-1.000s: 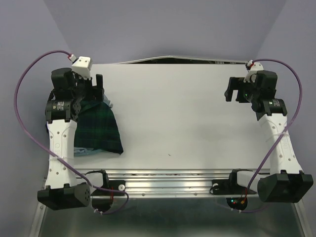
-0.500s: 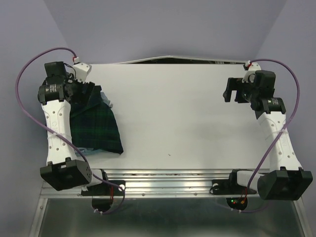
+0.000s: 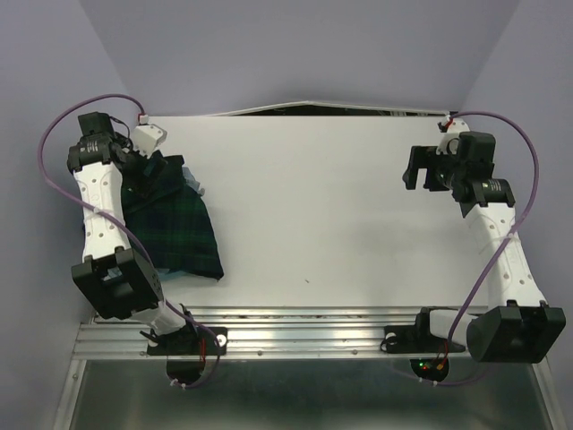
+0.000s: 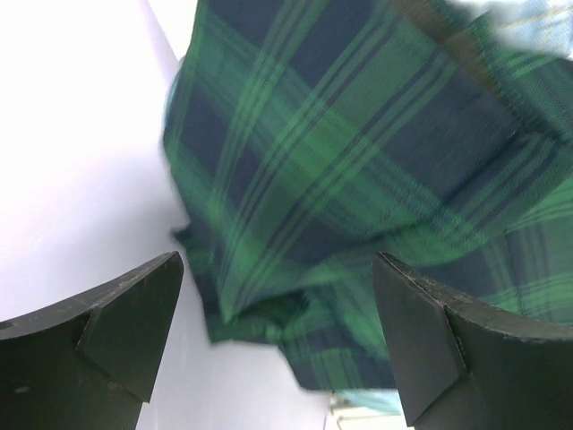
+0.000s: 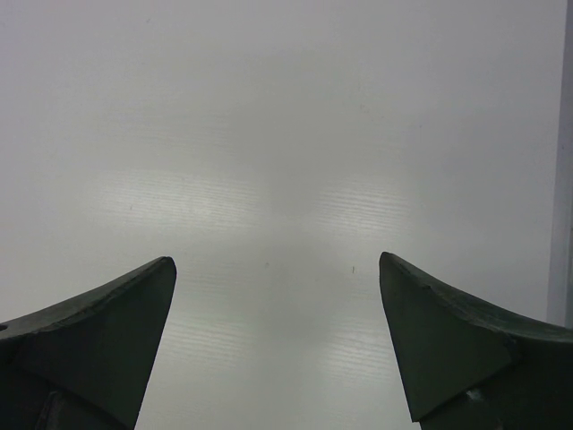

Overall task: Fold and stack the skirts
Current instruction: Grab the skirt from the pile, then move the skirt to the center of the board, then flatten the skirt out

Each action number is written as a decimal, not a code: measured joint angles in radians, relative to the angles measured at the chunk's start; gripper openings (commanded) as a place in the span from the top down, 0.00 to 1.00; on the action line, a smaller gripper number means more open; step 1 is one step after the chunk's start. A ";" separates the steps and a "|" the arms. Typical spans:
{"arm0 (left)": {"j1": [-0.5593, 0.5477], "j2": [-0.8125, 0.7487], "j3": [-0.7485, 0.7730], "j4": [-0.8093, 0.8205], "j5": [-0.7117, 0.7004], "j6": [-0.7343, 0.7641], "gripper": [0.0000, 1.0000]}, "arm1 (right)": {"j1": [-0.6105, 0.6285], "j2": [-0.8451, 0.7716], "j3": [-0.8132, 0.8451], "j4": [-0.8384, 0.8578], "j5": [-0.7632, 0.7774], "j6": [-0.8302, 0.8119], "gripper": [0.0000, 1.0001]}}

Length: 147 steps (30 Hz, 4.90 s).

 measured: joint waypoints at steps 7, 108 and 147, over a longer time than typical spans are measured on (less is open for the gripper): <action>0.000 0.086 0.000 0.003 0.143 0.029 0.04 | 0.000 0.000 0.000 0.000 0.008 0.000 0.00; -0.445 -0.460 -0.447 0.374 0.186 -0.747 0.07 | 0.449 0.861 0.119 0.344 -0.569 0.502 0.99; -1.406 -0.195 -0.802 0.436 0.026 -0.036 0.20 | -0.034 0.436 -0.328 0.092 -0.454 0.195 0.99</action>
